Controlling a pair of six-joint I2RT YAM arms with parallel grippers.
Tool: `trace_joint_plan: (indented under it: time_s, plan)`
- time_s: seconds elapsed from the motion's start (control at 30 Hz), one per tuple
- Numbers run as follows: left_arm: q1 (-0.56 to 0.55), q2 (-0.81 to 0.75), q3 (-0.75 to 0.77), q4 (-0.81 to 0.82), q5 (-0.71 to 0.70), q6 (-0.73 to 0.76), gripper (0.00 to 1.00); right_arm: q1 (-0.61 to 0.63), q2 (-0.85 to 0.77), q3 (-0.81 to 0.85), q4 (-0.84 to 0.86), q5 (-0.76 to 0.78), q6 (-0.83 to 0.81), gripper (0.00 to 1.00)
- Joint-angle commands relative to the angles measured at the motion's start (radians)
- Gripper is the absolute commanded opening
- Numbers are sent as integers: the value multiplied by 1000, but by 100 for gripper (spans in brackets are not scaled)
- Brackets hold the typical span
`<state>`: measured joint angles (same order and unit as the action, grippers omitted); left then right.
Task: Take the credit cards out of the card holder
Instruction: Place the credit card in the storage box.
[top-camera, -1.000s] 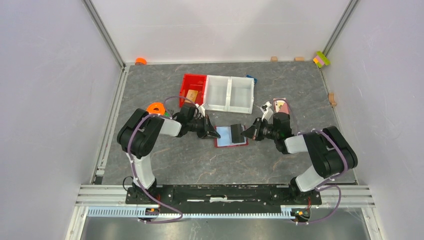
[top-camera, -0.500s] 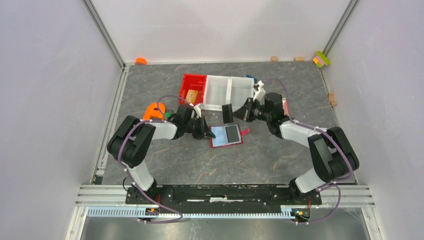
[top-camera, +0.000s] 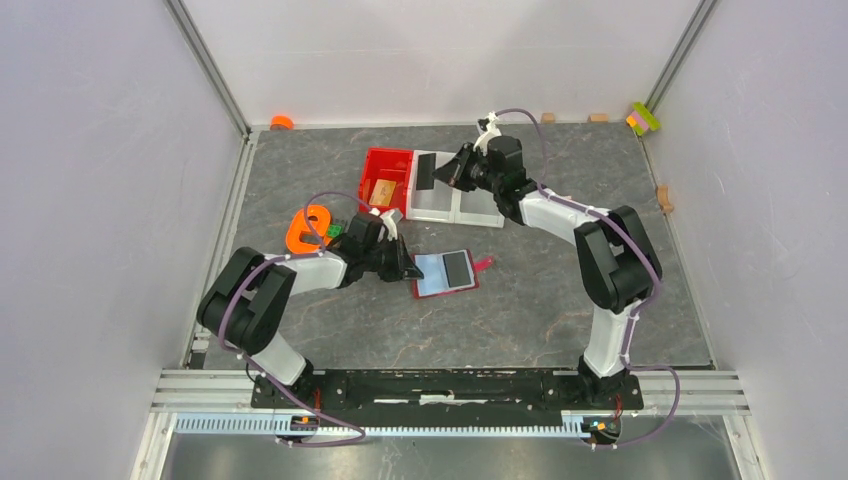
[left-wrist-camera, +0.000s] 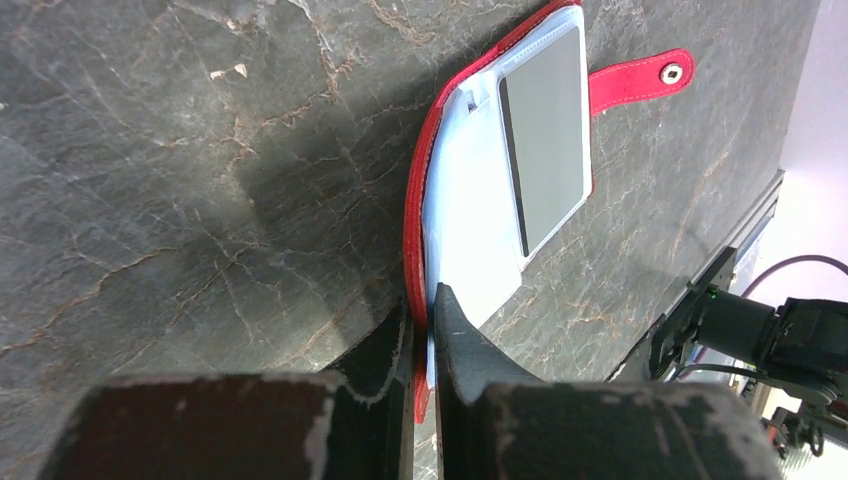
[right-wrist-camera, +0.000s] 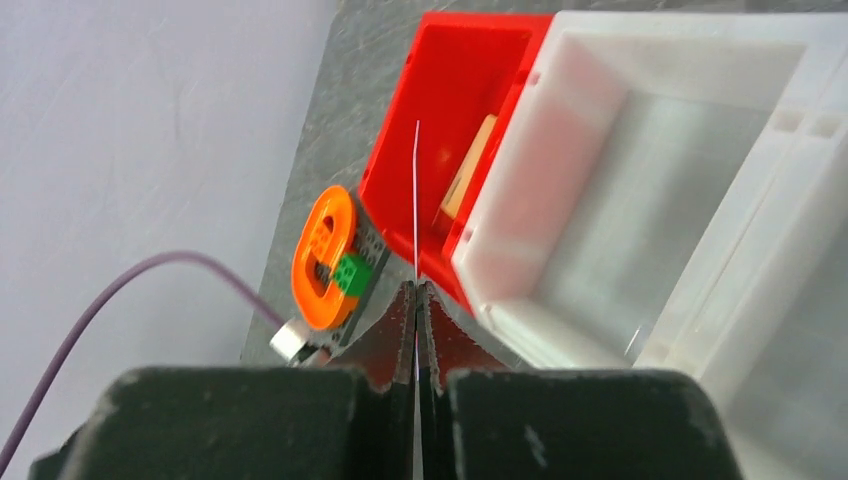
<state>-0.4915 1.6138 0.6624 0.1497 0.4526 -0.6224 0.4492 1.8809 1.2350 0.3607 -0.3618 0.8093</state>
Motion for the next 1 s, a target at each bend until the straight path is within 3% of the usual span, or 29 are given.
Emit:
trace_joint_plan:
  time_s: [0.0, 0.57, 0.73, 0.97]
  plan:
    - [-2, -36, -2, -2, -30, 60, 2, 6, 71, 125, -76, 124, 16, 0]
    - [-3, -19, 9, -12, -15, 54, 2, 47, 200, 239, -171, 222, -25, 2]
    - [-4, -25, 13, -31, -26, 64, 2, 57, 222, 291, -248, 271, -53, 26]
    - [-3, -13, 26, -50, -34, 78, 2, 58, 123, 279, -291, 288, -173, 37]
